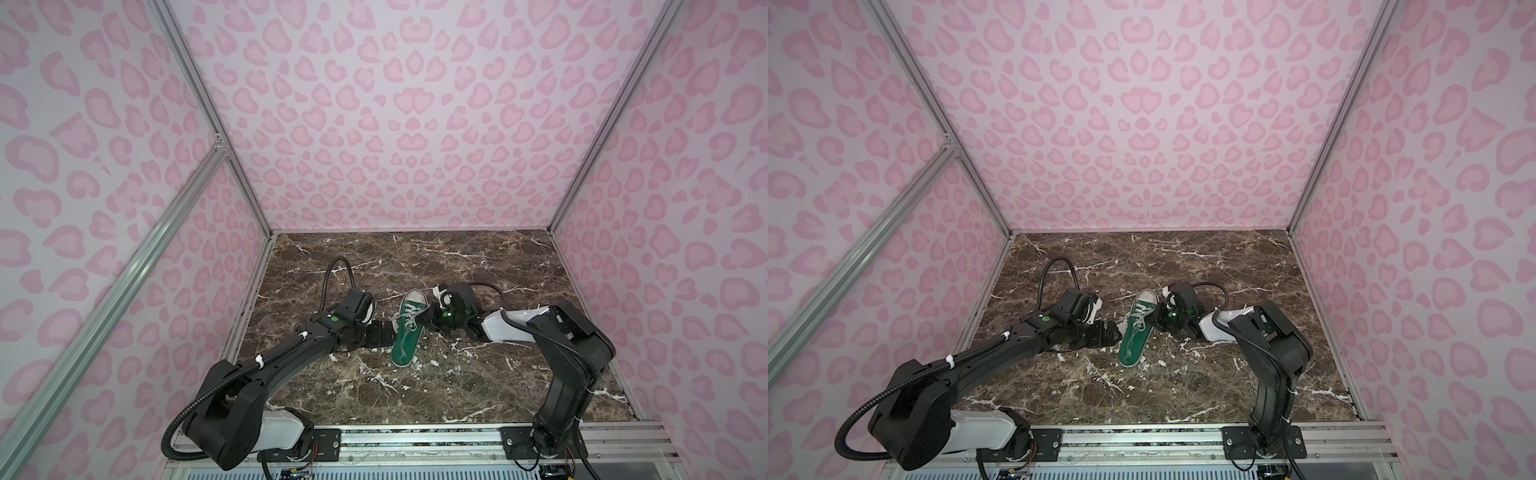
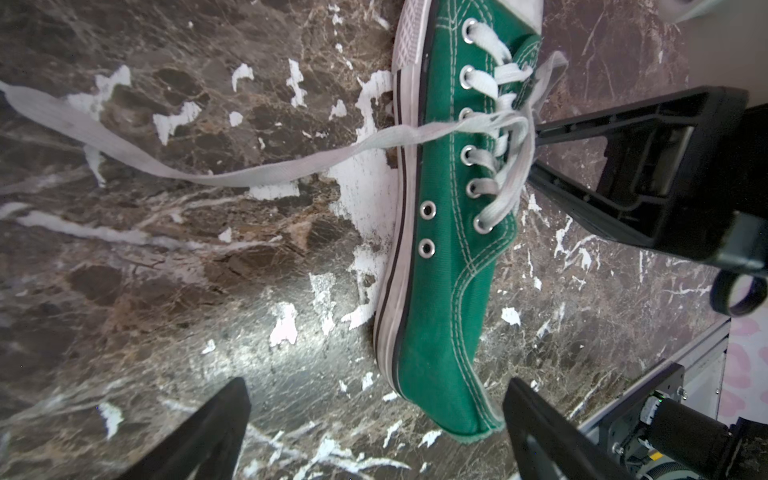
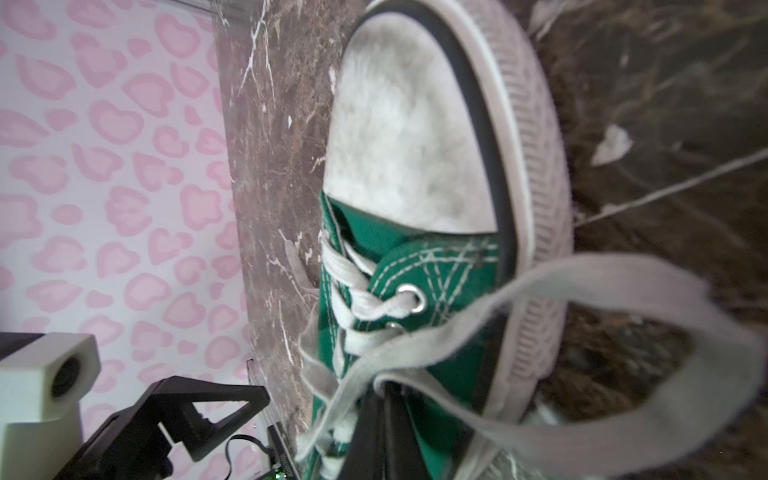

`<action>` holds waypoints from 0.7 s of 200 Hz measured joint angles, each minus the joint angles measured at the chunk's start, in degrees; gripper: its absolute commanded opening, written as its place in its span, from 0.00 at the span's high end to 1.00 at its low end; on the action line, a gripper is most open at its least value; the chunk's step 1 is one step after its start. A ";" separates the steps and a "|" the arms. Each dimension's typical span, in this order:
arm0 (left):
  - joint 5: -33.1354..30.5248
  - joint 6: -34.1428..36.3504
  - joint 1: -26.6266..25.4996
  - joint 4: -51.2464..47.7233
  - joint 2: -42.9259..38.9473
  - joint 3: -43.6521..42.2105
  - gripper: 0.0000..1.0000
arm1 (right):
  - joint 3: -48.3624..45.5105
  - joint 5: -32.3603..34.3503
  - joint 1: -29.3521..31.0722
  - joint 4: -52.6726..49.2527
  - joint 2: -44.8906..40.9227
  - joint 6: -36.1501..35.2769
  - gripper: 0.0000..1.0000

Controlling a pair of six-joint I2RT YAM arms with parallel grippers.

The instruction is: Tie the shoes

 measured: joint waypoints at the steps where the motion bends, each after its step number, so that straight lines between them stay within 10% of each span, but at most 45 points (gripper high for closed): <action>1: 0.00 0.00 0.00 0.00 -0.02 0.00 0.03 | -0.02 -0.04 0.00 0.15 0.02 0.09 0.98; 140: -0.15 -0.28 -2.08 0.04 0.28 0.24 0.09 | -4.17 -7.67 0.68 14.95 1.11 9.79 0.99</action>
